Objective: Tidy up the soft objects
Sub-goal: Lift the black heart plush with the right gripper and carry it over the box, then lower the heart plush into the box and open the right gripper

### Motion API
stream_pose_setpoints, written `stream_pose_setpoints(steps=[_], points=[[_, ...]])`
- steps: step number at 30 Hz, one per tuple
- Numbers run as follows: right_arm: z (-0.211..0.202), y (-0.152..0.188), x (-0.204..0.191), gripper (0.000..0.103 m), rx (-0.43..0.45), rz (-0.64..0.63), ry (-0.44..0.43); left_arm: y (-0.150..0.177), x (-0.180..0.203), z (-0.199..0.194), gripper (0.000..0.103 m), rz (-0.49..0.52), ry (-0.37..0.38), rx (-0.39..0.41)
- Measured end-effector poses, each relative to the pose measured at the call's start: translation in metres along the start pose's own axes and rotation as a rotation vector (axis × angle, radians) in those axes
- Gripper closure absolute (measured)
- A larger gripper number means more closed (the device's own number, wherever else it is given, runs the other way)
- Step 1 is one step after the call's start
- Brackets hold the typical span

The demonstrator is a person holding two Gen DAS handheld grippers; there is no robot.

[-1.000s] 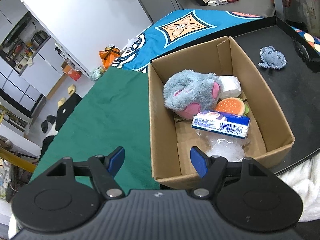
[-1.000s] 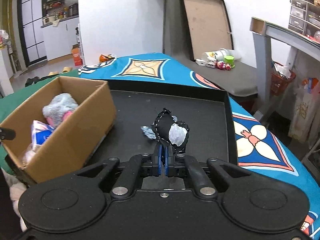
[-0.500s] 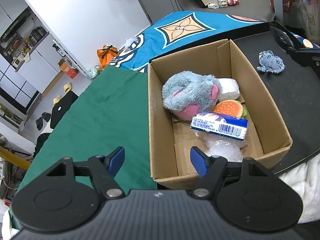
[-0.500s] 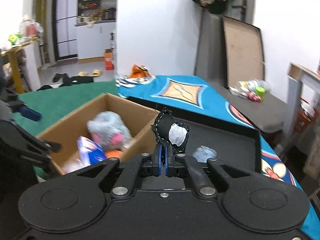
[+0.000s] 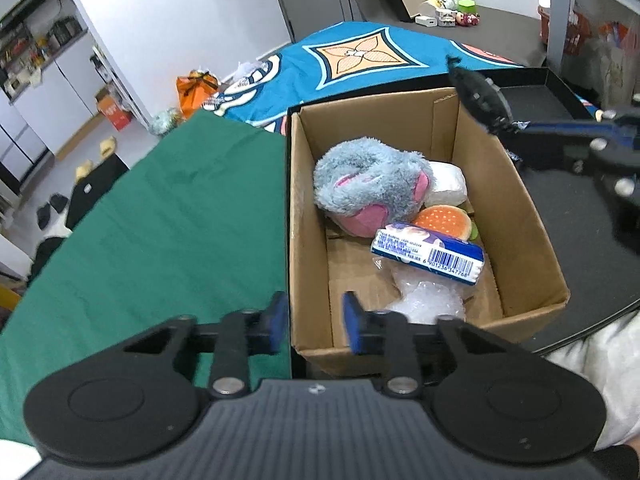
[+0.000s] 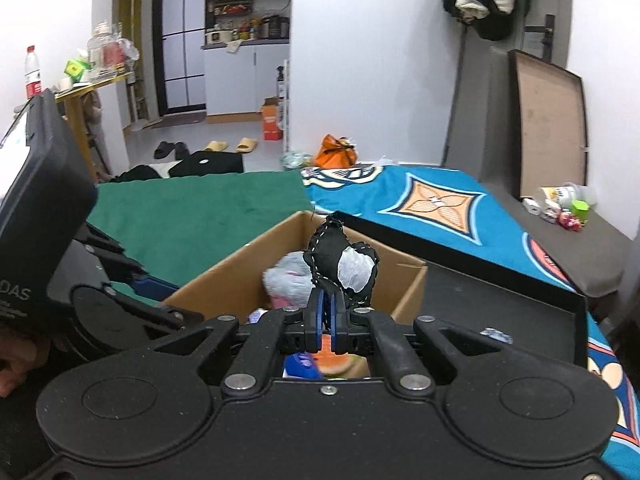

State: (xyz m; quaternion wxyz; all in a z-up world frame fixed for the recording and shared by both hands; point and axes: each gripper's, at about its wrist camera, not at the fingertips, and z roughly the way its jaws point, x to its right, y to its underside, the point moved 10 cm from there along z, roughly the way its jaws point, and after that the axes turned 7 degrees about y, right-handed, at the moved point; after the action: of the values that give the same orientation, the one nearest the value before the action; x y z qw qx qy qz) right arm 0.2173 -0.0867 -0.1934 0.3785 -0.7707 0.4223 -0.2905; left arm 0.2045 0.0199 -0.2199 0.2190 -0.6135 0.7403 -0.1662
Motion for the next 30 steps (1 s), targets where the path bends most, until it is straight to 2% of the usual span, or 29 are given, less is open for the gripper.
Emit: stream_pose_setpoints(steps=[11,13,16,18,22,26,30], points=[[0.008,-0.006,-0.035,0.099,-0.02,-0.047,-0.092,0.001,-0.006,-0.003,0.089,-0.056,0.074,0.028],[0.011,-0.003,-0.042,0.094,-0.039,-0.055,-0.125,0.001,-0.006,-0.002,0.09,-0.063,0.093,0.029],[0.013,0.002,-0.043,0.089,-0.059,-0.061,-0.113,0.002,-0.007,-0.002,0.09,-0.074,0.105,0.027],[0.013,0.005,-0.038,0.076,-0.069,-0.043,-0.101,0.002,-0.007,-0.002,0.09,-0.075,0.107,0.027],[0.008,0.013,-0.027,0.072,-0.086,-0.036,-0.073,0.003,-0.006,-0.001,0.09,-0.069,0.098,0.021],[0.002,0.018,-0.017,0.06,-0.084,-0.051,-0.035,0.002,-0.007,0.001,0.089,-0.07,0.096,0.006],[0.0,0.023,-0.006,0.054,-0.091,-0.053,-0.005,0.002,-0.006,0.0,0.086,-0.046,0.057,0.01]])
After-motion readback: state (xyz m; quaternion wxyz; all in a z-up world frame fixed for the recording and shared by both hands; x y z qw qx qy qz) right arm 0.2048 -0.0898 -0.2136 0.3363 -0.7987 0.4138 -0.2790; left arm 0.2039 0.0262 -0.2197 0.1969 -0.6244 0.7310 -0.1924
